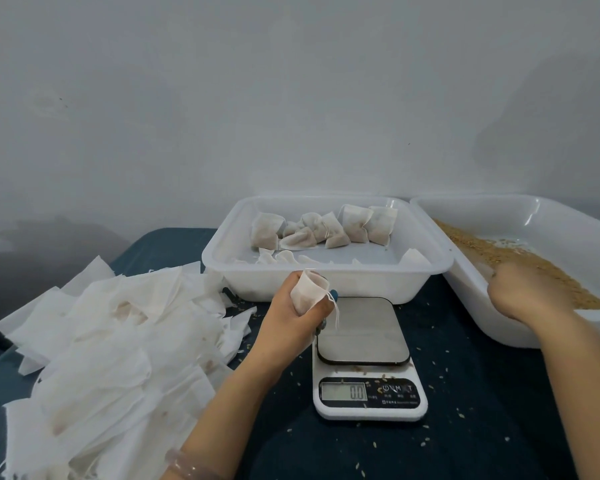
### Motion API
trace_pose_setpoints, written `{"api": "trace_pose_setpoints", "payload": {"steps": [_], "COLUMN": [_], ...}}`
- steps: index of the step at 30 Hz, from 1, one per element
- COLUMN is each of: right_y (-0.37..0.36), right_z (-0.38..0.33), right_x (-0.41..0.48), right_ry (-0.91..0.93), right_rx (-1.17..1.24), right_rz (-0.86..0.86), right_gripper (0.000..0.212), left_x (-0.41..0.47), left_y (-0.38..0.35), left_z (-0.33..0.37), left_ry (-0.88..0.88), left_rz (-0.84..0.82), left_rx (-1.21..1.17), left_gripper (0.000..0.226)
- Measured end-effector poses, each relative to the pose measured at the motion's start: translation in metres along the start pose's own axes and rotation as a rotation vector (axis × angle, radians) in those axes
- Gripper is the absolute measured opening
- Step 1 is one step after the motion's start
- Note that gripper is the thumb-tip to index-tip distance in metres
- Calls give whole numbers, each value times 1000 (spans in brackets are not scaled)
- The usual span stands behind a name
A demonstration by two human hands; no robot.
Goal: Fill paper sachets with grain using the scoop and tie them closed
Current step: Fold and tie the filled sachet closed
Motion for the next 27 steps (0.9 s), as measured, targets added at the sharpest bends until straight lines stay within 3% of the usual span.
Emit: {"api": "trace_pose_setpoints", "payload": {"steps": [3, 5, 7, 9, 13, 19, 27], "right_y": [13, 16, 9, -4, -11, -15, 2], "right_z": [-13, -42, -79, -107, -131, -133, -137], "right_x": [-19, -53, -90, -119, -145, -138, -124], "right_ry": [125, 326, 522, 576, 621, 622, 751], "right_rx": [33, 231, 444, 520, 473, 466, 792], "right_rz": [272, 374, 217, 72, 148, 191, 215], "right_gripper": [25, 31, 30, 41, 63, 12, 18], "left_x": [-1, -2, -3, -3, -3, -6, -6], "left_y": [-3, -6, -8, -8, -7, -9, -13], "left_z": [-1, -1, 0, 1, 3, 5, 8], "left_ry": [-12, -25, -46, -70, -120, -151, -118], "left_rz": [-12, -30, -35, -13, 26, 50, -34], "left_rx": [20, 38, 61, 95, 167, 201, 66], "left_gripper": [20, 24, 27, 29, 31, 38, 48]}}
Point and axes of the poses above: each hand's wrist, its own x-axis towards the middle knuckle, its own y-axis out of the back of the hand, z = x × y, the point moved 7 cm from there along x, towards the middle knuckle, and after that the axes turned 1 degree about -y, right-handed, at the moved point
